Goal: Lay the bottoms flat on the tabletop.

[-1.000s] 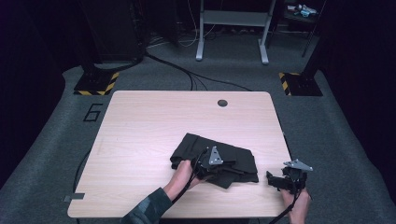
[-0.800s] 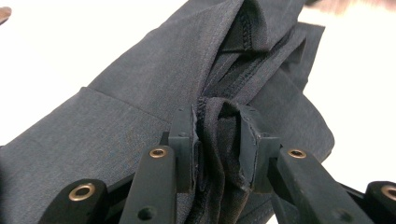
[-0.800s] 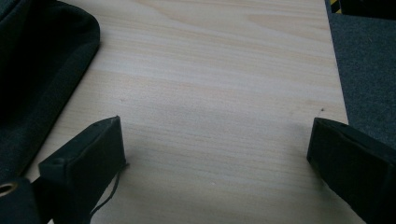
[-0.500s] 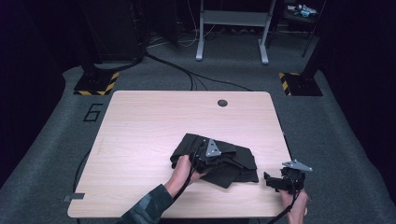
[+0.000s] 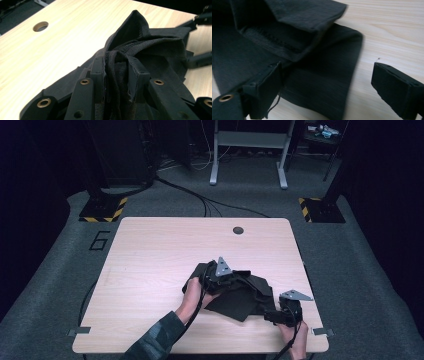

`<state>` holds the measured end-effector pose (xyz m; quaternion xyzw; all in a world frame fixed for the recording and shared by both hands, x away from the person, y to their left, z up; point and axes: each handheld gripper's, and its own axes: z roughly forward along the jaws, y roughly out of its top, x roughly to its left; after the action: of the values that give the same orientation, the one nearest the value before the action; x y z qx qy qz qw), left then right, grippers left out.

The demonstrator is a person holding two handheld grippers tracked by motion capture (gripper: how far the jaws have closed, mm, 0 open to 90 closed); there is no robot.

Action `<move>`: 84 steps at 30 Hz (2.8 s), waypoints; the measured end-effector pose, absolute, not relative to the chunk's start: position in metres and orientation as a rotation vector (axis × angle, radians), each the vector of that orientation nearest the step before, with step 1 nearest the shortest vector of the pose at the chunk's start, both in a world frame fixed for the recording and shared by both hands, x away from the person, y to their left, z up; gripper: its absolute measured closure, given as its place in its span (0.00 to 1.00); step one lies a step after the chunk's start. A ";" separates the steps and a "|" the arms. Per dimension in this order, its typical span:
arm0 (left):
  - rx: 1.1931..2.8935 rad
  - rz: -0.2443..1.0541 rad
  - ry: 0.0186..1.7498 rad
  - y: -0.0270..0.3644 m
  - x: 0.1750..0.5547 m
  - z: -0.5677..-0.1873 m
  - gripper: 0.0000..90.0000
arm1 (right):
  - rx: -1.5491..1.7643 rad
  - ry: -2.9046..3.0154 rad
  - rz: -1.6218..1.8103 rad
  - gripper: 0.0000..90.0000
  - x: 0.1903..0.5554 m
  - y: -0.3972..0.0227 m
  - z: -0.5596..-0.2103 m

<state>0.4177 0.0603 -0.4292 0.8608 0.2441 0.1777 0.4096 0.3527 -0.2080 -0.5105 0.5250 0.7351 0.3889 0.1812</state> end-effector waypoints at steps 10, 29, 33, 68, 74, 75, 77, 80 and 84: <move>2.108 0.473 0.677 0.081 0.424 -0.421 0.77 | 1.482 2.167 1.020 0.33 0.379 -0.181 -0.516; 1.894 0.587 0.836 0.150 0.421 -0.401 0.77 | 1.432 2.154 0.995 0.42 0.380 -0.180 -0.520; 1.836 0.614 0.884 0.174 0.419 -0.401 0.77 | 1.441 2.149 1.000 0.43 0.380 -0.180 -0.520; 1.629 0.599 1.408 0.358 0.338 -0.504 0.37 | 1.466 2.219 0.930 0.42 0.397 -0.201 -0.513; 1.644 0.656 1.357 0.357 0.347 -0.480 0.28 | 1.493 2.274 0.880 0.26 0.404 -0.200 -0.508; 1.658 0.661 1.346 0.354 0.352 -0.477 0.28 | 1.502 2.259 0.879 0.22 0.402 -0.199 -0.506; 1.685 0.671 1.326 0.349 0.366 -0.472 0.26 | 1.488 2.223 0.886 0.19 0.397 -0.195 -0.501; 1.765 0.651 1.300 0.340 0.390 -0.468 0.22 | 1.440 2.200 0.900 0.16 0.388 -0.183 -0.494; 1.889 0.681 1.284 0.326 0.416 -0.471 0.18 | 1.363 2.258 0.965 0.15 0.384 -0.167 -0.494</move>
<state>0.4157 0.3259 -0.4711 0.7363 0.5005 0.2653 0.3700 0.3843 -0.1667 -0.4943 0.4786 0.7928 0.3390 0.1659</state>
